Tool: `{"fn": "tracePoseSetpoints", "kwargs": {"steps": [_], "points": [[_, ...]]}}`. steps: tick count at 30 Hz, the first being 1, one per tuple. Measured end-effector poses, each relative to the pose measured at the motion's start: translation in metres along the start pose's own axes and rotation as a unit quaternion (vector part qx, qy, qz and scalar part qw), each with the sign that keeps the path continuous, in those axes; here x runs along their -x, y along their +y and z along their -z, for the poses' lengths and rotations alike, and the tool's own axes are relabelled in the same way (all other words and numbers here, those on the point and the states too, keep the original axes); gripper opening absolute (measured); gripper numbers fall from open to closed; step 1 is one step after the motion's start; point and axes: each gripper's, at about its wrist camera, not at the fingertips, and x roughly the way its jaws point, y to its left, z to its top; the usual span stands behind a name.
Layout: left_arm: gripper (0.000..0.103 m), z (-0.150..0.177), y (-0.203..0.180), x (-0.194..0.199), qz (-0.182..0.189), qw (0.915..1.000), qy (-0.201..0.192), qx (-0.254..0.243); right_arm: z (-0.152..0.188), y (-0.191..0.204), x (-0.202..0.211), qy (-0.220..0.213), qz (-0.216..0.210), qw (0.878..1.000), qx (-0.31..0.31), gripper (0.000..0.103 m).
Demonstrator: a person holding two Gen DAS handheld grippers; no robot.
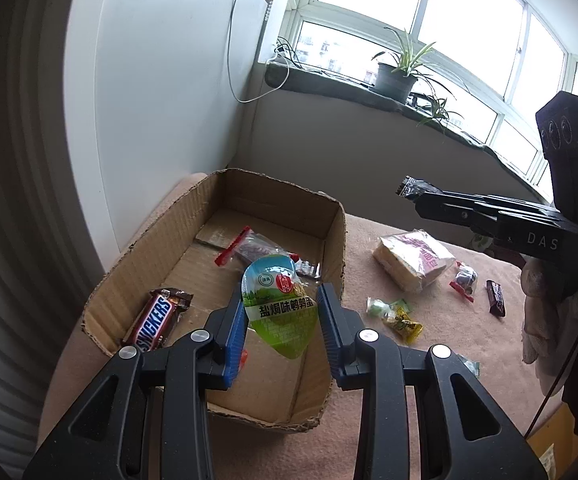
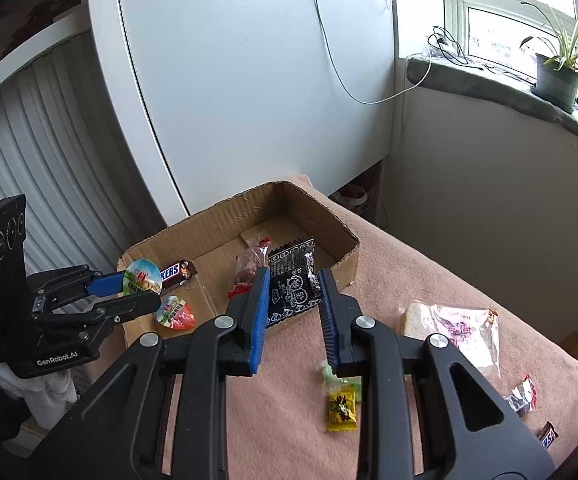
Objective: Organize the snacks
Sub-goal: 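Carry the black candy and green jelly cup toward the cardboard box, then open both grippers over the box to drop the black candy and jelly cup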
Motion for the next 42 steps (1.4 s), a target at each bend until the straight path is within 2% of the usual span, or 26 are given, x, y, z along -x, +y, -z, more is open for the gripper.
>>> {"fn": "tracePoseSetpoints", "kwargs": {"steps": [14,23,24,26,27,28,29,30,31,42], "points": [[0.033,0.002,0.015,-0.008,-0.017,0.9998,0.011,0.0,-0.025,0.017,-0.064,0.036,-0.007,0.999,0.011,0.025],[0.033,0.001,0.015,-0.01,-0.016,0.9998,0.013,0.0,-0.026,0.018,-0.077,0.047,-0.012,0.999,0.009,0.025],[0.033,0.002,0.015,-0.01,-0.017,0.9998,0.014,-0.001,-0.026,0.019,-0.077,0.047,-0.01,0.999,0.009,0.029],[0.034,0.002,0.015,-0.01,-0.02,0.9997,0.016,0.0,-0.026,0.02,-0.075,0.041,-0.005,0.999,0.01,0.052],[0.035,0.002,0.015,-0.01,-0.019,0.9997,0.017,0.0,-0.026,0.019,-0.072,0.034,0.0,0.999,0.009,0.068],[0.039,0.002,0.014,-0.009,-0.019,0.9997,0.016,-0.001,-0.026,0.02,-0.07,0.028,0.001,1.0,0.008,0.075],[0.043,0.002,0.014,-0.009,-0.021,0.9997,0.015,-0.001,-0.027,0.019,-0.067,0.024,0.002,1.0,0.006,0.076],[0.052,0.002,0.013,-0.008,-0.021,0.9997,0.014,-0.001,-0.027,0.018,-0.065,0.021,0.004,1.0,0.003,0.076],[0.055,0.002,0.012,-0.006,-0.021,0.9997,0.012,-0.002,-0.027,0.017,-0.062,0.019,0.004,1.0,0.0,0.077],[0.055,0.0,-0.005,0.006,-0.015,0.9998,-0.002,-0.015,-0.015,0.003,-0.028,0.004,0.019,1.0,-0.015,0.077]]}}
